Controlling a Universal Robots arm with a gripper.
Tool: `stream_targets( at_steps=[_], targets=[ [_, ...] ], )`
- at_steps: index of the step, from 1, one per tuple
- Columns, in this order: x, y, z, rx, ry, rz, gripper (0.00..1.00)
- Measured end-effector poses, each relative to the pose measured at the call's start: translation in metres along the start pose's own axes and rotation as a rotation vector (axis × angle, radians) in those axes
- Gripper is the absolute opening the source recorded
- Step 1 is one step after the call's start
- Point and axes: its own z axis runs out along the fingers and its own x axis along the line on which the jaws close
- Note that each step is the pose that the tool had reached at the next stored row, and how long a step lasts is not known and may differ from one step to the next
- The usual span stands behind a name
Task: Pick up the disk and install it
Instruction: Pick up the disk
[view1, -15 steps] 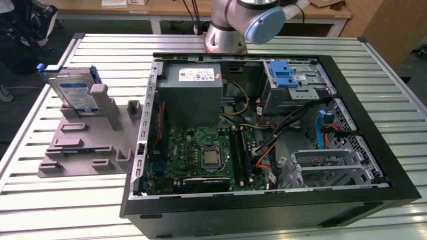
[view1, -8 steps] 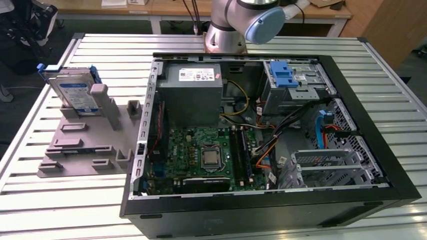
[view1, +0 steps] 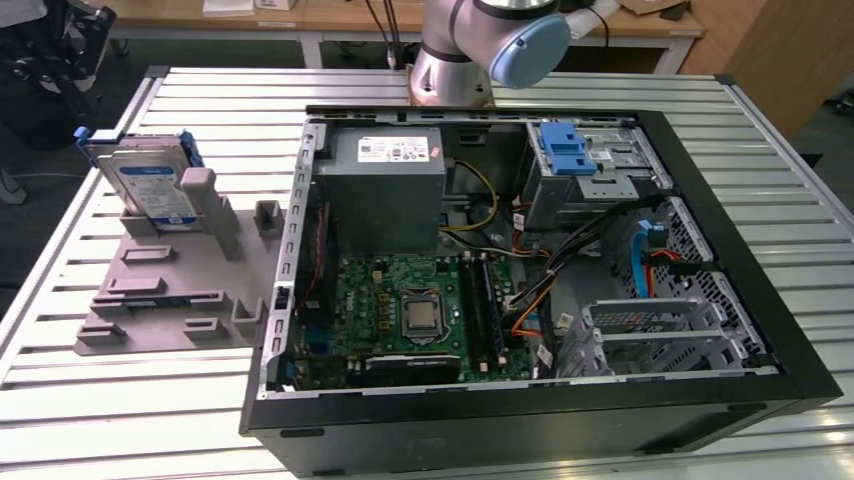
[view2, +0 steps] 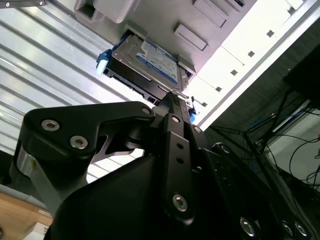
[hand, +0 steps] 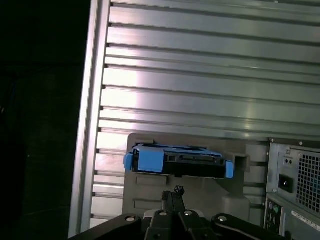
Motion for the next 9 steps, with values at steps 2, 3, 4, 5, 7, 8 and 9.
stream_targets(
  at_steps=[2, 3, 4, 5, 7, 8, 9],
  targets=[
    [0.0000, 0.0000, 0.0000, -0.0001, 0.0001, -0.002, 0.11],
    [0.0000, 0.0000, 0.0000, -0.0001, 0.0002, -0.002, 0.11],
    [0.0000, 0.0000, 0.0000, -0.0001, 0.0001, -0.002, 0.11],
    [0.0000, 0.0000, 0.0000, -0.0001, 0.0002, -0.002, 0.11],
    [0.0000, 0.0000, 0.0000, 0.0000, 0.0002, -0.002, 0.11],
    [0.0000, 0.0000, 0.0000, -0.0001, 0.0001, -0.002, 0.11],
    [0.0000, 0.0000, 0.0000, -0.0001, 0.0002, -0.002, 0.11]
  ],
)
